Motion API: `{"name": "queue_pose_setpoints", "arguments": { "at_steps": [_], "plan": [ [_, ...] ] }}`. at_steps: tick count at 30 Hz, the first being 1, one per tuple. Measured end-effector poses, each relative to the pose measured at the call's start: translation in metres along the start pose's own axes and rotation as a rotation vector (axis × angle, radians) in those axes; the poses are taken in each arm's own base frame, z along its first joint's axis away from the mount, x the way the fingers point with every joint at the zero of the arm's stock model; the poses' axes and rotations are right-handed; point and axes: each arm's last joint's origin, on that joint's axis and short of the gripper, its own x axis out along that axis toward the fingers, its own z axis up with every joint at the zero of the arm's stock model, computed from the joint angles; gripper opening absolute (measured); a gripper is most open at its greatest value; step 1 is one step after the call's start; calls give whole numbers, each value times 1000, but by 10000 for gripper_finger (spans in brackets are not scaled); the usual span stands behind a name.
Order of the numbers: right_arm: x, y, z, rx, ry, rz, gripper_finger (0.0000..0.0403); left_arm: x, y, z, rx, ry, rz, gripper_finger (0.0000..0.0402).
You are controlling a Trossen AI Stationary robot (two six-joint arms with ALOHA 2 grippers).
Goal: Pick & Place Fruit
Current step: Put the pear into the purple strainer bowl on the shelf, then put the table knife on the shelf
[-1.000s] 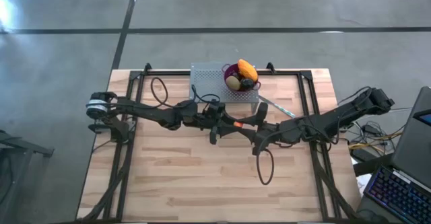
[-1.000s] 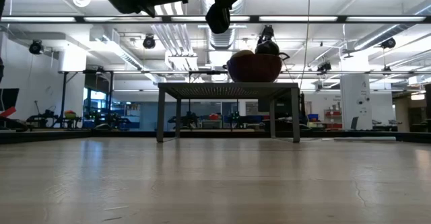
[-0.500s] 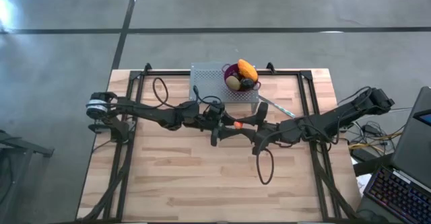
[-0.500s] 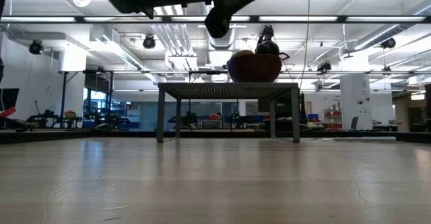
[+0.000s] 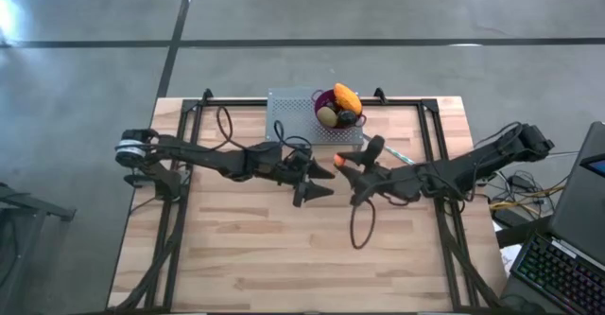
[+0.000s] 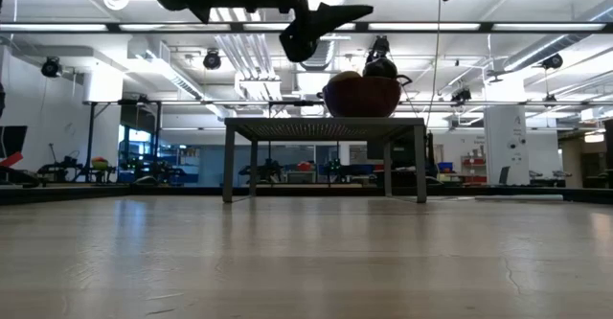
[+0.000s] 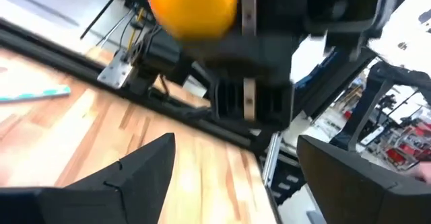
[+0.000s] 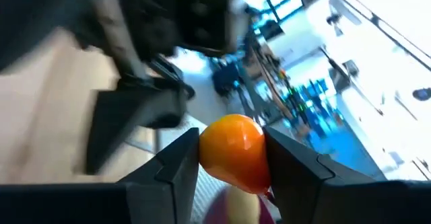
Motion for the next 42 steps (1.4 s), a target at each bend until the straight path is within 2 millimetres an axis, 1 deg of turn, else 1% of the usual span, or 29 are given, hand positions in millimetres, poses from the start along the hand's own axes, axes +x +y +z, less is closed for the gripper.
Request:
{"name": "queue_pose_setpoints", "arguments": {
  "at_steps": [3, 7, 10, 14, 19, 22, 26, 30, 33, 38, 42],
  "plan": [
    [7, -12, -2, 19, 52, -33, 147, -2, 1, -1, -19, 29, 18, 314],
    [21, -40, -6, 83, 146, -51, 147, -6, -1, 0, -13, 57, 35, 314],
    [30, -63, -14, 155, 203, 24, 154, -13, -3, 2, 5, 94, 58, 314],
    [40, -98, -26, 268, 226, 150, 160, -24, -9, 8, 32, 99, 82, 314],
    [53, -142, -40, 381, 306, 193, 159, -34, -15, 16, 57, 78, 111, 314],
    [68, -159, -48, 414, 376, 219, 155, -38, -18, 20, 63, 67, 106, 314],
    [91, -170, -57, 420, 487, 260, 159, -42, -21, 23, 64, 64, 104, 313],
    [114, -172, -63, 412, 567, 317, 166, -47, -24, 26, 63, 68, 107, 313],
    [128, -173, -64, 410, 589, 327, 168, -50, -25, 27, 64, 70, 108, 313],
    [140, -172, -66, 402, 634, 353, 158, -54, -27, 29, 64, 80, 113, 313],
    [140, -174, -67, 403, 636, 350, 148, -56, -28, 29, 66, 88, 117, 313]
  ]
}}
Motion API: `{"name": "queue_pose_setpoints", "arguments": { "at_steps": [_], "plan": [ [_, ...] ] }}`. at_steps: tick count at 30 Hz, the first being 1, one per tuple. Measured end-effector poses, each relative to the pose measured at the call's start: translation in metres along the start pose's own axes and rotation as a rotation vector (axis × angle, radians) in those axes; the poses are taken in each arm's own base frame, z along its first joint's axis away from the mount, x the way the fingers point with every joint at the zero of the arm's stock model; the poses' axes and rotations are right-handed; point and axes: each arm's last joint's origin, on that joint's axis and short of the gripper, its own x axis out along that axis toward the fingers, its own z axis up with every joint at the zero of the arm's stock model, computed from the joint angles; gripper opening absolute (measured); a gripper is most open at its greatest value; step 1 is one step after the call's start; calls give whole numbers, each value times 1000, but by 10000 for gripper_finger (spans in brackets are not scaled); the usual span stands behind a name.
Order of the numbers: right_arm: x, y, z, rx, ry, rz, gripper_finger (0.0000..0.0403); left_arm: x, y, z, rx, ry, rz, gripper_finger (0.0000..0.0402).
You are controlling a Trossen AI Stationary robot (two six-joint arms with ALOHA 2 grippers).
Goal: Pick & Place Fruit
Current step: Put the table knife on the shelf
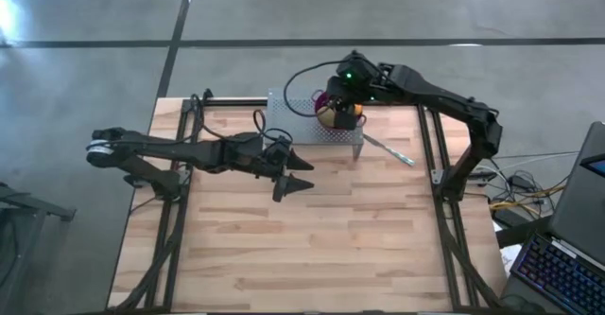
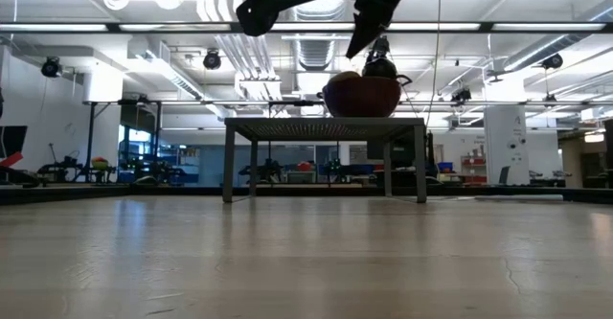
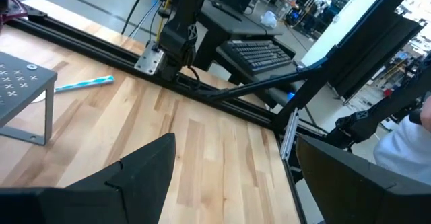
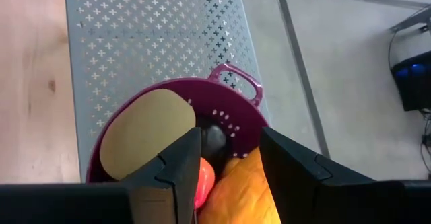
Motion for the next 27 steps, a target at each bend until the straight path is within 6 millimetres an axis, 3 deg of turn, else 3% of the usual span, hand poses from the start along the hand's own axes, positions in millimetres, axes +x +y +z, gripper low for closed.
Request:
{"name": "queue_pose_setpoints", "arguments": {
  "at_steps": [3, 8, 17, 22, 27],
  "plan": [
    [-8, -1, -1, 1, -7, -4, 147, 0, 0, 0, 0, 2, 1, 313],
    [-41, -3, -10, 20, -19, -10, 159, 0, 2, -3, 8, 37, 18, 313],
    [-100, 4, -54, 169, 89, 23, 156, 1, 5, -9, 57, 83, 43, 312],
    [-109, 15, -87, 254, 177, 38, 152, 2, 8, -15, 53, 141, 69, 312],
    [-101, 31, -124, 295, 261, 50, 170, 1, 9, -18, 48, 172, 84, 312]
  ]
}}
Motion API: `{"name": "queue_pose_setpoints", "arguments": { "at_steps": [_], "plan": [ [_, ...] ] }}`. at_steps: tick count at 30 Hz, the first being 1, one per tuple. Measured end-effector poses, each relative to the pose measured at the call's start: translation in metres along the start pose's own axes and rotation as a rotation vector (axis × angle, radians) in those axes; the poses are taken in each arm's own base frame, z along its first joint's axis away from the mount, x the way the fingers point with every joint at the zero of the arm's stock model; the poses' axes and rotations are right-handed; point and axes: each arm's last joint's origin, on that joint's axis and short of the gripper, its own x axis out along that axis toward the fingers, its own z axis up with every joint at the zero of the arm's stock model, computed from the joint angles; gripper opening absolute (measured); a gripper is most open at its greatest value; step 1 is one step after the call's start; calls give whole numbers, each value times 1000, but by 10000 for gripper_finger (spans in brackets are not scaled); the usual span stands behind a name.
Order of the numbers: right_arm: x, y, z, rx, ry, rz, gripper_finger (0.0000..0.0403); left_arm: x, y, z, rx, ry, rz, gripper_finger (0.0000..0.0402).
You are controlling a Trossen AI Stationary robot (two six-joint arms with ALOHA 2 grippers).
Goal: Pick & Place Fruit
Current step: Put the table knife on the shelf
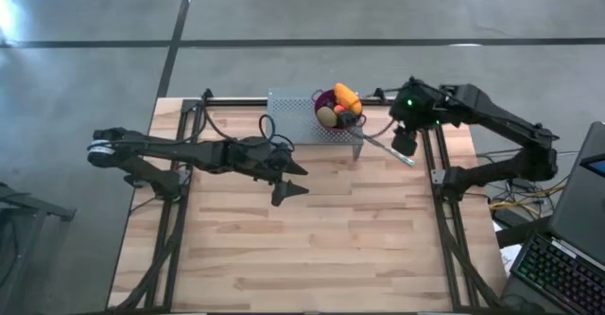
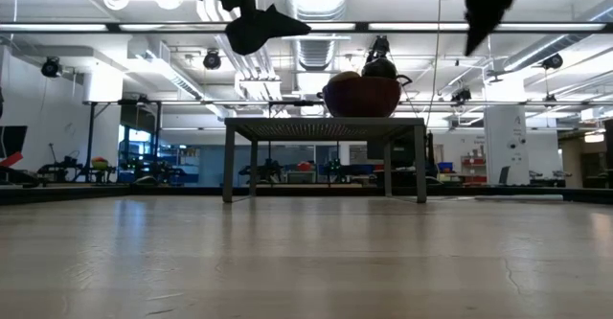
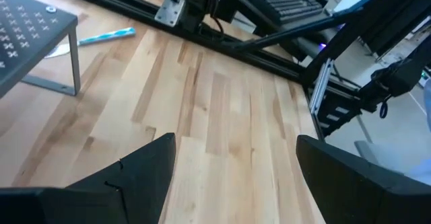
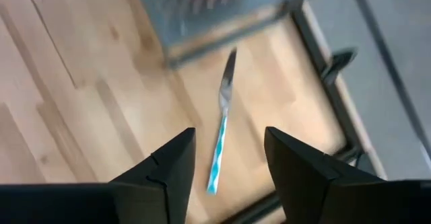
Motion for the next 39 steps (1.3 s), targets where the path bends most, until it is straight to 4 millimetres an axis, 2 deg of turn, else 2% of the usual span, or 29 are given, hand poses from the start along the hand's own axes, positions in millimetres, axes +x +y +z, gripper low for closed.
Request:
{"name": "queue_pose_setpoints", "arguments": {
  "at_steps": [6, 14, 21, 29, 33, 39],
  "plan": [
    [31, 6, -41, 27, 61, 1, 190, 0, 1, -1, -2, 9, 7, 312],
    [70, 13, -70, 28, 95, 2, 204, 0, 1, -1, -18, 8, 8, 312],
    [91, 15, -80, 162, 127, -62, 214, 0, 1, -1, -20, 8, 8, 312],
    [93, 13, -81, 395, 91, -149, 228, 0, 1, -1, -36, 8, 8, 312],
    [98, 15, -85, 347, 135, -113, 234, 0, 1, -1, -42, 13, 10, 312],
    [116, 19, -98, 277, 229, -99, 239, 0, 1, -3, -48, 27, 12, 312]
  ]
}}
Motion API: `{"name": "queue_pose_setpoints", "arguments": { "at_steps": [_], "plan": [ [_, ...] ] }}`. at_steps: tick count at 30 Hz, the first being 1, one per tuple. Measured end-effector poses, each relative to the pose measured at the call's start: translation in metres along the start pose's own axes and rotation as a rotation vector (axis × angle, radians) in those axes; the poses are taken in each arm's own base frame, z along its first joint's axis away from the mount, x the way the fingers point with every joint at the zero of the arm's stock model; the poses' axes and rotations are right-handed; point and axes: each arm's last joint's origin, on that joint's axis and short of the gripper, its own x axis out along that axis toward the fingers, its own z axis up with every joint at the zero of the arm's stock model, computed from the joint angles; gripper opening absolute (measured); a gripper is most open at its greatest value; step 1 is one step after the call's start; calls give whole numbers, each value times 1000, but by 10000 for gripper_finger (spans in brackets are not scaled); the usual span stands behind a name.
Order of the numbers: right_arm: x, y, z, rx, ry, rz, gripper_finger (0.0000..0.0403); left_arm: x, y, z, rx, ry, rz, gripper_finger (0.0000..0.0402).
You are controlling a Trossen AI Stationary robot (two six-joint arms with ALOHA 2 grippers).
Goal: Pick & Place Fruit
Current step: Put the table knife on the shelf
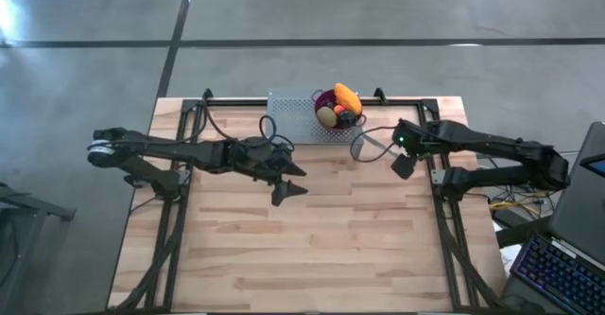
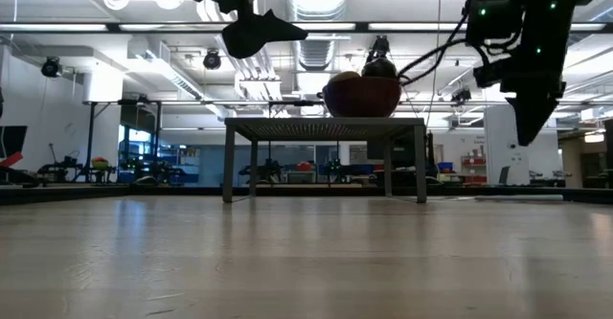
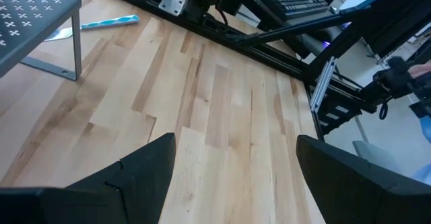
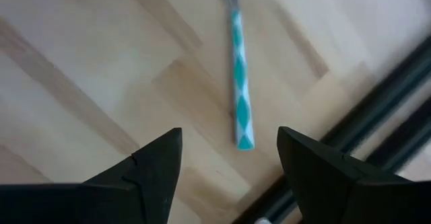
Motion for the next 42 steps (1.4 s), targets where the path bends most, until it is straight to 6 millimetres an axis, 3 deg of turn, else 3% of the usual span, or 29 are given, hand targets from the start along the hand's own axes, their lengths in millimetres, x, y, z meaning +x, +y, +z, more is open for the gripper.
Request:
{"name": "queue_pose_setpoints", "arguments": {
  "at_steps": [15, 23, 33, 39, 42],
  "plan": [
    [28, 14, 8, -32, 174, 1, 242, 0, 0, 1, -17, -8, -4, 312],
    [23, 8, -5, 206, 281, -94, 224, 0, 0, 1, -18, -7, -4, 312],
    [18, -4, -1, 480, 104, -216, 251, 0, 0, 1, -11, -7, -4, 312],
    [28, -17, 8, 702, 59, -237, 265, 0, 0, 0, -10, -3, -2, 312],
    [36, -20, 11, 709, 66, -228, 267, 0, 0, 0, -6, 0, -1, 312]
  ]
}}
